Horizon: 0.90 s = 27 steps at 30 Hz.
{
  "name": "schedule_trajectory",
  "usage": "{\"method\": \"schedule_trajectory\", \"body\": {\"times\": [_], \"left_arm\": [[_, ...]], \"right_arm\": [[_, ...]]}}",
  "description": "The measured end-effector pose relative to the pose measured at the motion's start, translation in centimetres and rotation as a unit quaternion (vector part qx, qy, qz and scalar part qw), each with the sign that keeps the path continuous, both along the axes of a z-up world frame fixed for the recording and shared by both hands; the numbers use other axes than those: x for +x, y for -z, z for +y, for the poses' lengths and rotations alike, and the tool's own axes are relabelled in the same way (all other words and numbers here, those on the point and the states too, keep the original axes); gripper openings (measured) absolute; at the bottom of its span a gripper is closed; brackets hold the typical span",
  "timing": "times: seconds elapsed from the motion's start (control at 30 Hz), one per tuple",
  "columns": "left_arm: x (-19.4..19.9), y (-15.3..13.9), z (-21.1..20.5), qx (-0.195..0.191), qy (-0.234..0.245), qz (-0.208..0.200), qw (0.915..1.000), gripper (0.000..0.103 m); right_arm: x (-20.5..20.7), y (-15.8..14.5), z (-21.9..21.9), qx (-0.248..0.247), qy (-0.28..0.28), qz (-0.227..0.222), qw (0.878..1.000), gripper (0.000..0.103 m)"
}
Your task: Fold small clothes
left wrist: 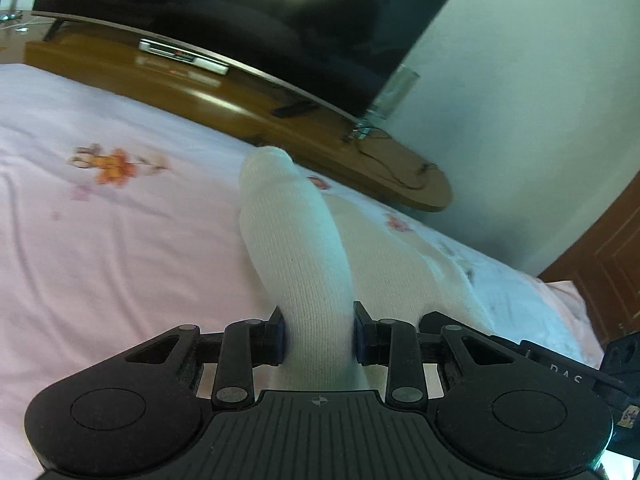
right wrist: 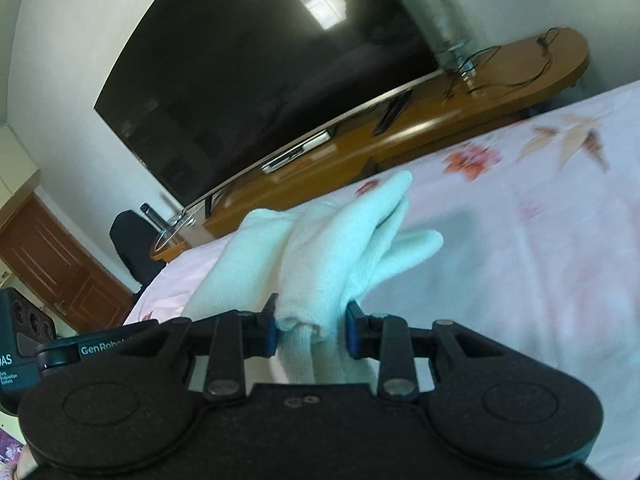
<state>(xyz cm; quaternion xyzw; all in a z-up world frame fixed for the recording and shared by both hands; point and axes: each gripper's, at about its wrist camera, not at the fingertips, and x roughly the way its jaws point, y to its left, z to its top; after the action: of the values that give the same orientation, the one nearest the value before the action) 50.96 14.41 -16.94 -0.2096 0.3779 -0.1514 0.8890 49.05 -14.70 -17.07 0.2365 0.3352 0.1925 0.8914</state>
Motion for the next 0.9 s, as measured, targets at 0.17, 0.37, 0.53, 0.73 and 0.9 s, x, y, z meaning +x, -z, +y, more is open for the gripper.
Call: {"method": "schedule_trajectory", "body": {"times": [0.17, 0.37, 0.53, 0.73, 0.9], "left_arm": [[0.6, 2.2, 2.9, 0.016, -0.009, 0.011, 0.9998, 0.032], [0.6, 5.1, 3.8, 0.023, -0.013, 0.036, 0.999, 0.053], [-0.4, 2.7, 3.6, 0.057, -0.022, 0.001, 0.9981, 0.053], [1.6, 0.8, 2.2, 0.071, -0.002, -0.025, 0.9972, 0.053], [2.9, 2.8, 0.7, 0.099, -0.008, -0.008, 0.995, 0.053]], "right_arm": [[0.6, 1.7, 3.5, -0.014, -0.004, 0.001, 1.0, 0.031], [0.4, 4.1, 3.5, -0.052, 0.027, 0.038, 0.998, 0.038], [-0.2, 3.7, 3.0, -0.071, 0.048, 0.047, 0.995, 0.051], [-1.3, -0.8, 5.0, -0.136, 0.049, -0.044, 0.989, 0.047], [0.0, -0.1, 6.8, -0.157, 0.019, -0.034, 0.987, 0.042]]}}
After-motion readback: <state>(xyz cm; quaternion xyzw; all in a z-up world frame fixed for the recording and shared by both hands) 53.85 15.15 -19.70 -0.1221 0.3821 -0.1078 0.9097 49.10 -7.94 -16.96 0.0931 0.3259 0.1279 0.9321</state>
